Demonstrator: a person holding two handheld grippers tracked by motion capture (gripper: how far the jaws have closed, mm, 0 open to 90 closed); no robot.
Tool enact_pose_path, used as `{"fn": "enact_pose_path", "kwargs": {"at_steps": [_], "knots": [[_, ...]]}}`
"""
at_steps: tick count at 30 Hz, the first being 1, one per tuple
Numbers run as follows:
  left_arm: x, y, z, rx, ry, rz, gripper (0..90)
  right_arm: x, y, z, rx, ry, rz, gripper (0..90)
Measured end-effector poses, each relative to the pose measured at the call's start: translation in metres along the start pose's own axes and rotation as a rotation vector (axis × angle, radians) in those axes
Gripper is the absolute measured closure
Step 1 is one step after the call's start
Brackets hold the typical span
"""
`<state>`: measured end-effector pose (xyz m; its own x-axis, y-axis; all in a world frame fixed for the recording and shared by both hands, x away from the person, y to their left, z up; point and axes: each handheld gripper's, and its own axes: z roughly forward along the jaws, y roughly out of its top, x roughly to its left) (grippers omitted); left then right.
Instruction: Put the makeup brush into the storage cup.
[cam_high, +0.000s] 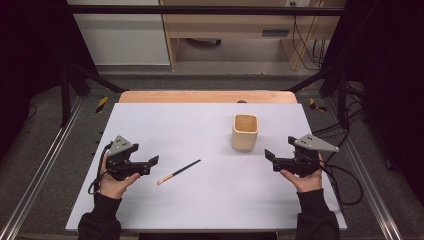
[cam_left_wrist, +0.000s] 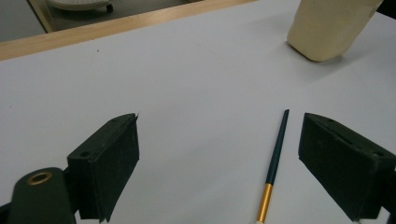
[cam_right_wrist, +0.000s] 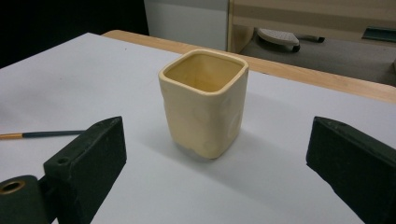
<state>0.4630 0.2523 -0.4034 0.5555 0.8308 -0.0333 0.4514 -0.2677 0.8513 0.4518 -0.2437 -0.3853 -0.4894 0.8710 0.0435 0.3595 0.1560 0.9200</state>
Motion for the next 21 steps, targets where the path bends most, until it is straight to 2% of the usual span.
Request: {"fn": "enact_pose_path", "kwargs": {"at_steps": [1,9,11,13,17,19,21], "knots": [[-0.001,0.000,0.001,0.000,-0.003,-0.003,12.0,0.000,0.000,0.000,0.002,0.000,-0.002,5.2],[-0.011,0.004,0.013,0.059,-0.033,0.055,13.3,0.002,-0.001,0.003,0.018,0.006,-0.009,5.2],[-0.013,0.005,0.015,0.060,-0.035,0.056,13.5,0.002,-0.001,0.003,0.018,0.007,-0.010,5.2],[-0.017,0.007,0.019,0.086,-0.044,0.087,13.5,0.002,-0.001,0.003,0.018,0.009,-0.005,5.2],[-0.022,0.007,0.024,0.112,-0.055,0.110,13.2,0.003,-0.001,0.003,0.017,0.009,0.000,5.3],[-0.026,0.006,0.029,0.143,-0.060,0.130,13.2,0.003,0.000,0.003,0.015,0.012,0.003,5.3],[-0.027,0.006,0.031,0.151,-0.062,0.132,13.9,0.003,0.000,0.003,0.015,0.011,0.001,5.3]]}}
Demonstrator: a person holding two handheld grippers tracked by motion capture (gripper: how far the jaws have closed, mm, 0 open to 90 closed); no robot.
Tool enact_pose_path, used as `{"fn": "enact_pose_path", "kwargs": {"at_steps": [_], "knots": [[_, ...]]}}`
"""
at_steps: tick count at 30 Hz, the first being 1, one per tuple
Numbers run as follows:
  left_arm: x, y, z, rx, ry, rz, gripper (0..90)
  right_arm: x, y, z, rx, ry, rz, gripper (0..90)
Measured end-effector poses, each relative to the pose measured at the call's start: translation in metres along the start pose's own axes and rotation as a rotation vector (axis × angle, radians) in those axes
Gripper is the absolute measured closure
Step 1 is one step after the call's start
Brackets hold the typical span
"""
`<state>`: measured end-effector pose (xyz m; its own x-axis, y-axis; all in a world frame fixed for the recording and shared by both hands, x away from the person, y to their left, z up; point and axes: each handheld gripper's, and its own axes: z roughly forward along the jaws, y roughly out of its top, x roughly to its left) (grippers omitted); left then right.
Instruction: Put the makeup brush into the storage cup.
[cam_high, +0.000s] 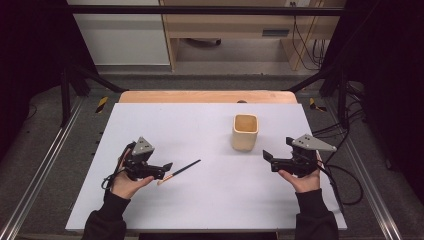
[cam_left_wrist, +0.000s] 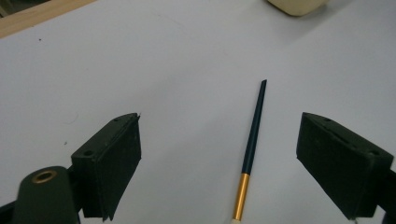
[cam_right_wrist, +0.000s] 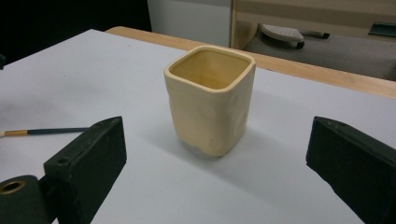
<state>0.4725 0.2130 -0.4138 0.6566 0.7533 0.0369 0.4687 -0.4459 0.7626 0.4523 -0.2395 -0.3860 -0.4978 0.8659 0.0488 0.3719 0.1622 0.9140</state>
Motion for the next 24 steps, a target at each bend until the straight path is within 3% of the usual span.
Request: {"fn": "enact_pose_path", "kwargs": {"at_steps": [24], "knots": [[-0.010,-0.005,0.036,0.147,-0.041,0.067,24.3,0.002,-0.002,0.003,0.014,0.000,-0.017,5.4]]}}
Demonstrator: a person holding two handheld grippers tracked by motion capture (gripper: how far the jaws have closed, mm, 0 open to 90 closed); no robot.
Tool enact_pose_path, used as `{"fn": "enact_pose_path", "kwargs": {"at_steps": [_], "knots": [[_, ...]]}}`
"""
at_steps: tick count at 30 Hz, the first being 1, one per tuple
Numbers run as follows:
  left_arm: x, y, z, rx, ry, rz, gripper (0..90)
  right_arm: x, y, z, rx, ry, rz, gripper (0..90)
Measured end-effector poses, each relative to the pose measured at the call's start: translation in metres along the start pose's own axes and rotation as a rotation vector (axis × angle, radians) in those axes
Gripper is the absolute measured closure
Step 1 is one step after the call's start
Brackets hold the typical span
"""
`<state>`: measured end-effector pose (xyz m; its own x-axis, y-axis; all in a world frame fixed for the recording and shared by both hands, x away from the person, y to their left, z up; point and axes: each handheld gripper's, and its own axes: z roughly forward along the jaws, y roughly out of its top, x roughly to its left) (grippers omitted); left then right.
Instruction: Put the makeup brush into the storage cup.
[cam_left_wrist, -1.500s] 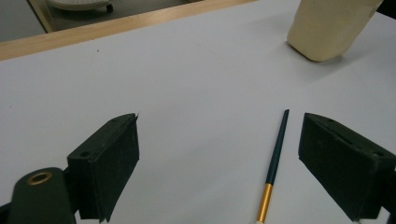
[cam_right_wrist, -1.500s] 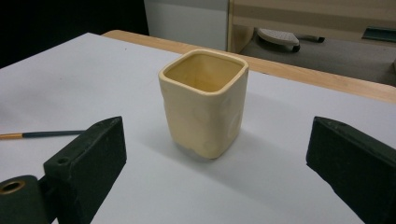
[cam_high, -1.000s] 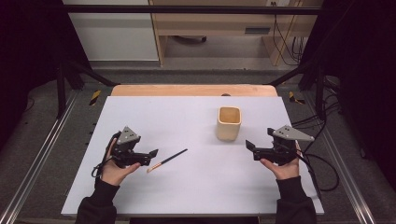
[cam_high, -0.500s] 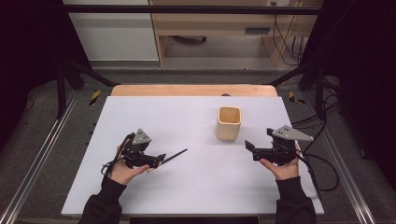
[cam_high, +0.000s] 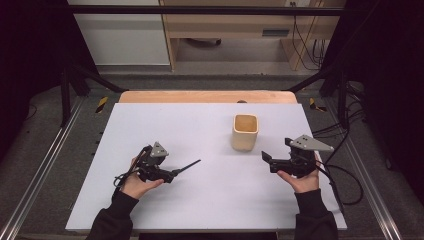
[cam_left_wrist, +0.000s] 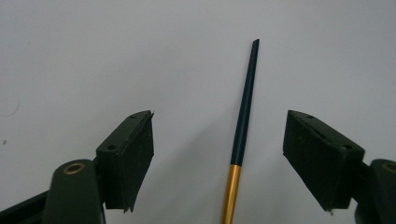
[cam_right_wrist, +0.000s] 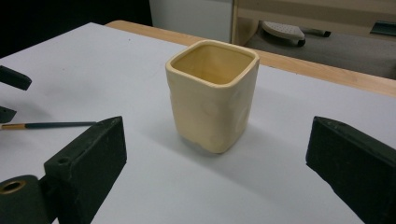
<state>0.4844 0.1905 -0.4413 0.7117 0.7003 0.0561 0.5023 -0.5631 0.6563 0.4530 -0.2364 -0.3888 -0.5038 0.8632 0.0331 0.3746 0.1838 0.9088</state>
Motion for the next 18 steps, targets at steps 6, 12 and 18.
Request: {"fn": "enact_pose_path", "kwargs": {"at_steps": [6,12,18], "knots": [[-0.003,-0.001,0.006,0.028,-0.011,0.012,30.6,0.001,-0.001,0.002,0.013,0.001,-0.006,5.3],[-0.008,-0.002,0.014,0.060,-0.017,0.045,42.8,0.002,-0.002,0.004,0.018,0.004,-0.007,5.3],[-0.009,-0.001,0.018,0.090,-0.036,0.060,53.5,0.002,-0.002,0.006,0.030,0.006,-0.014,5.1]]}}
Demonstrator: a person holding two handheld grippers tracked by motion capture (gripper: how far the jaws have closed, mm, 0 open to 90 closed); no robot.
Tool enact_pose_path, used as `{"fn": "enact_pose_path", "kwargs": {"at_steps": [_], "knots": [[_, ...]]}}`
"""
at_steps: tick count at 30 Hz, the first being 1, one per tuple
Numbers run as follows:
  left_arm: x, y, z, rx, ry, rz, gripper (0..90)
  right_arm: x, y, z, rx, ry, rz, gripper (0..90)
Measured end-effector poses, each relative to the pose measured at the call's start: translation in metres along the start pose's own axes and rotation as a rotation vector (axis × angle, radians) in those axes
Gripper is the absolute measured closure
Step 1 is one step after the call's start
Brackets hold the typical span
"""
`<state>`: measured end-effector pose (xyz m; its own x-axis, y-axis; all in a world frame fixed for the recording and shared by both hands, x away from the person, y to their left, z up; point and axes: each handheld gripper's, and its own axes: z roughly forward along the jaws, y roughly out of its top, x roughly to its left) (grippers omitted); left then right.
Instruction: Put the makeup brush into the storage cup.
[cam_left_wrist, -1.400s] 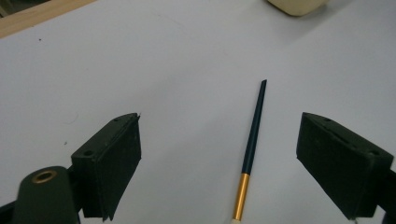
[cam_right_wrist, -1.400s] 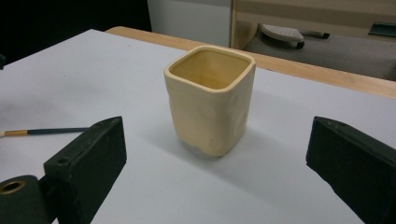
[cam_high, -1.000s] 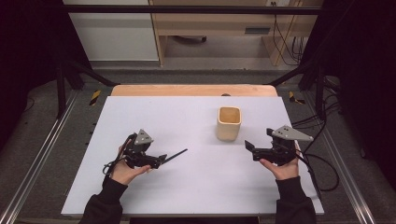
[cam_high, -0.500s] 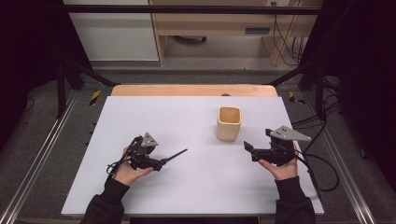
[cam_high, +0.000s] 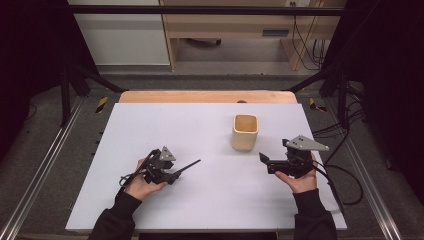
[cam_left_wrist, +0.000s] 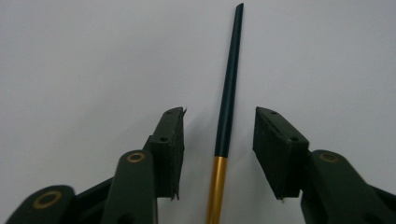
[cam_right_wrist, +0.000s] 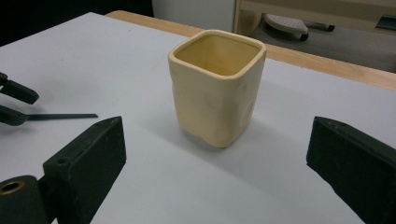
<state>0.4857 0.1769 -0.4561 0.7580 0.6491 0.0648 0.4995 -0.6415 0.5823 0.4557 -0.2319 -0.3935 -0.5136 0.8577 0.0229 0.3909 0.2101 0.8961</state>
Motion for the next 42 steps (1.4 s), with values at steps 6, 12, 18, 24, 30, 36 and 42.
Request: {"fn": "enact_pose_path", "kwargs": {"at_steps": [6,12,18,24,30,36,42], "knots": [[0.000,0.000,0.004,0.020,-0.013,0.007,64.3,0.000,0.000,0.001,0.004,0.002,0.000,5.2],[-0.002,0.001,0.005,0.030,-0.019,0.017,73.5,0.000,0.000,0.000,0.002,0.003,0.001,5.2],[-0.004,0.001,0.005,0.039,-0.014,0.017,80.6,0.000,0.000,0.000,0.005,0.002,0.000,5.2],[-0.005,0.001,0.005,0.042,-0.008,-0.003,82.0,0.000,0.000,0.001,0.007,0.002,0.000,5.1],[-0.001,0.005,0.003,0.050,-0.035,-0.041,74.5,0.000,0.000,-0.001,0.006,0.002,0.003,5.1],[-0.001,0.016,0.000,0.089,-0.035,-0.009,69.2,-0.002,0.001,-0.003,0.000,0.002,0.007,5.1],[-0.004,0.036,0.006,0.134,-0.037,0.042,69.1,-0.003,0.001,-0.004,-0.001,0.003,0.007,5.1]]}}
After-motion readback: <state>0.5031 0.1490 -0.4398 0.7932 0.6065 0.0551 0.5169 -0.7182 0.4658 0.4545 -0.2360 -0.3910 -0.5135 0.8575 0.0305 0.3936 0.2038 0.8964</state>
